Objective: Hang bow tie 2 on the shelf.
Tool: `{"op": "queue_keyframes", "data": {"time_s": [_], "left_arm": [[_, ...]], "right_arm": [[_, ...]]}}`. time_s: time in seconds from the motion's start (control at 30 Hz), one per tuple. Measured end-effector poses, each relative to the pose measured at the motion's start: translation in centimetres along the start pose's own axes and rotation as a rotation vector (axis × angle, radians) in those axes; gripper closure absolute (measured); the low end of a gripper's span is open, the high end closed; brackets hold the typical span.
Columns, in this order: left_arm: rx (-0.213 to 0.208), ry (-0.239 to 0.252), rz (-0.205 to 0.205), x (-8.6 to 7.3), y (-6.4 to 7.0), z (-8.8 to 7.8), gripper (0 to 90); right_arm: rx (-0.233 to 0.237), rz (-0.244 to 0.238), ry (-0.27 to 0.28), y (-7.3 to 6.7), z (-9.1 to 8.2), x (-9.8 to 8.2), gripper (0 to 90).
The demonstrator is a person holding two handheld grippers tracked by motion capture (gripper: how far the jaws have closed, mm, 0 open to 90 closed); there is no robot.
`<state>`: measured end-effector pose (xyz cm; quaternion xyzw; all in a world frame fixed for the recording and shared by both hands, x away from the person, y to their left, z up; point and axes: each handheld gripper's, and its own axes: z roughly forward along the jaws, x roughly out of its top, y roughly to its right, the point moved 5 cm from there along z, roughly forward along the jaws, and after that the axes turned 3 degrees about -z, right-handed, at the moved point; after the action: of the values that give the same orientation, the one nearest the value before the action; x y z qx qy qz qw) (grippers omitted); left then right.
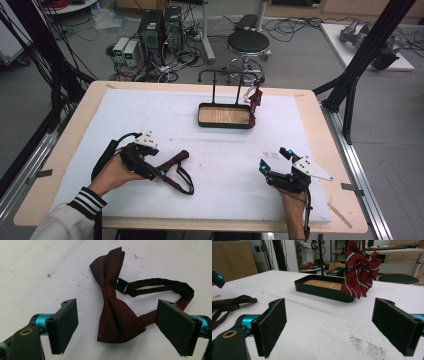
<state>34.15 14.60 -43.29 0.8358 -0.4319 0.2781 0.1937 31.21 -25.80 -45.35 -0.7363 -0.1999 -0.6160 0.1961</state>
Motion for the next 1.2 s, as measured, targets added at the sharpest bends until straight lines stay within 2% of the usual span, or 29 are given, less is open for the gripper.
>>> {"op": "queue_keyframes", "data": {"time_s": [0.2, 0.27, 0.33, 0.37, 0.4, 0.47, 0.5, 0.63, 0.7, 0.83, 1.0, 1.1, 1.2], "left_arm": [[-0.019, -0.05, -0.039, 0.1, -0.1, 1.2, 21.6], [-0.019, -0.089, -0.024, 0.0, -0.2, 1.5, 22.1], [-0.019, -0.094, -0.043, -0.1, -0.2, 1.9, 23.3], [-0.016, -0.11, -0.027, -0.1, -0.3, 1.8, 23.3], [-0.013, -0.102, -0.048, -0.1, -0.2, 2.0, 23.8], [-0.008, -0.126, -0.037, -0.3, -0.4, 1.9, 25.0], [-0.012, -0.118, -0.056, -0.4, -0.4, 2.0, 25.1], [-0.026, -0.151, -0.049, -0.6, -0.4, 2.3, 28.7], [-0.035, -0.143, -0.065, -0.6, -0.3, 2.5, 32.1], [-0.043, -0.163, -0.058, -0.9, -0.4, 2.7, 38.1], [-0.027, -0.173, -0.084, -1.0, -0.4, 2.8, 47.5], [-0.016, -0.175, -0.093, -1.0, -0.5, 2.7, 55.6], [-0.006, -0.177, -0.105, -1.1, -0.6, 2.6, 67.4]], "right_arm": [[0.001, -0.007, -0.005, 0.0, 0.1, -0.1, 11.7], [0.001, -0.012, -0.007, 0.0, 0.2, -0.1, 11.7], [0.001, -0.014, -0.007, 0.0, 0.2, -0.1, 11.7], [0.001, -0.011, -0.008, 0.0, 0.2, -0.1, 11.7], [-0.001, -0.01, -0.007, 0.0, 0.2, -0.1, 11.7], [0.0, -0.01, -0.007, 0.0, 0.1, -0.1, 11.7], [-0.001, -0.005, -0.009, 0.0, 0.1, -0.1, 11.7], [0.001, -0.011, -0.008, 0.0, 0.2, -0.2, 11.7], [0.001, -0.009, -0.007, 0.0, 0.2, -0.1, 11.6], [-0.002, -0.004, -0.004, 0.1, 0.1, -0.1, 11.6], [0.0, -0.005, -0.009, 0.0, 0.1, -0.2, 11.7], [-0.001, -0.007, -0.009, 0.0, 0.2, -0.2, 11.6], [0.0, -0.005, -0.014, 0.0, 0.2, -0.3, 11.7]]}}
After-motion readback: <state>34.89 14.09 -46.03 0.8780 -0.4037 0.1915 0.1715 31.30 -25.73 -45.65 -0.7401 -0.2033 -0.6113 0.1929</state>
